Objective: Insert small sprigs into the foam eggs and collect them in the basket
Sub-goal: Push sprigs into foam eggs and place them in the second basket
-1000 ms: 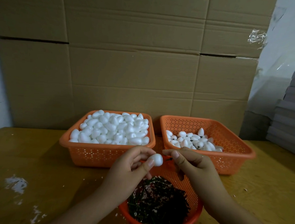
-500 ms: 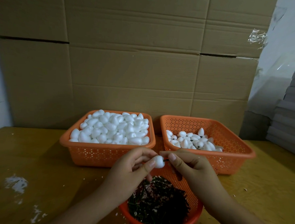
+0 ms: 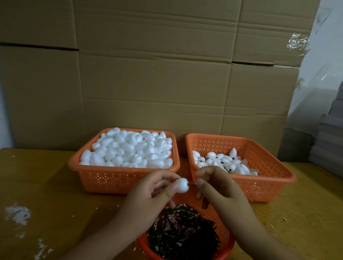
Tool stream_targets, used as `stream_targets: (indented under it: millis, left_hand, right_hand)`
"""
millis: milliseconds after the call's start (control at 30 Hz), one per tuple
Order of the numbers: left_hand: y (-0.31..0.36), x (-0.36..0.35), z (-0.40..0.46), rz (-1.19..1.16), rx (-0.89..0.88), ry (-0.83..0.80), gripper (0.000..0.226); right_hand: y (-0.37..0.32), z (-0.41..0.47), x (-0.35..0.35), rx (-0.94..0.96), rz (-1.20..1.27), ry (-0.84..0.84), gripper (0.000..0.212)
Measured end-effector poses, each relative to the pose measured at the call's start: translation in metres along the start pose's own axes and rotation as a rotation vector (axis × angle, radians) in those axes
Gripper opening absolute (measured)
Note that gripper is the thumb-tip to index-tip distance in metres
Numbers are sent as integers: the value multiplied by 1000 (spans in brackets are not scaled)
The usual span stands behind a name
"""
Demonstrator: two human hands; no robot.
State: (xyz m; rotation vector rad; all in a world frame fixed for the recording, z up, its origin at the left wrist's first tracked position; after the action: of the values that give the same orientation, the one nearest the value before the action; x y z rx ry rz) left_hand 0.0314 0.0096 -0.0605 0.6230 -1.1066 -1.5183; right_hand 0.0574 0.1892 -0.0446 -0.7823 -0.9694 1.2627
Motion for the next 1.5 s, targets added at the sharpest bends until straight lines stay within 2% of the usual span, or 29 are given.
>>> stream_targets:
  millis: [133, 433, 667, 1000, 1500]
  left_hand:
    - [-1, 0, 1, 4, 1, 0, 29]
    - [-2, 1, 1, 2, 2, 7, 13]
    - [-2, 0, 1, 0, -5, 22, 29]
    - [-1, 0, 0, 13, 6, 18, 24]
    - [-5, -1, 0, -12, 40, 29, 29]
  right_hand:
    - [0, 0, 0, 8, 8, -24, 8]
    - [2, 0, 1, -8, 16, 9, 8]
    - [3, 1, 0, 3, -30, 27, 10]
    - [6, -1, 0, 49, -159, 44, 9]
    - [9, -3, -2, 72, -377, 12, 12]
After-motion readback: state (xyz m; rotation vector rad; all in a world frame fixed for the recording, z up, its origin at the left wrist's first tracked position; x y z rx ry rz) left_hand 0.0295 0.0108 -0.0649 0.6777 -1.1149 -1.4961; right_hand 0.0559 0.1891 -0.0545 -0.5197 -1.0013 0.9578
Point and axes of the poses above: each hand's wrist, its own z-axis towards the middle knuckle, its own x-axis out of the back of the hand, y = z × x, the point moved 1 cm from there along z, towards the middle knuckle, and after that the axes turned 1 degree about -z, right-handed, at the moved point
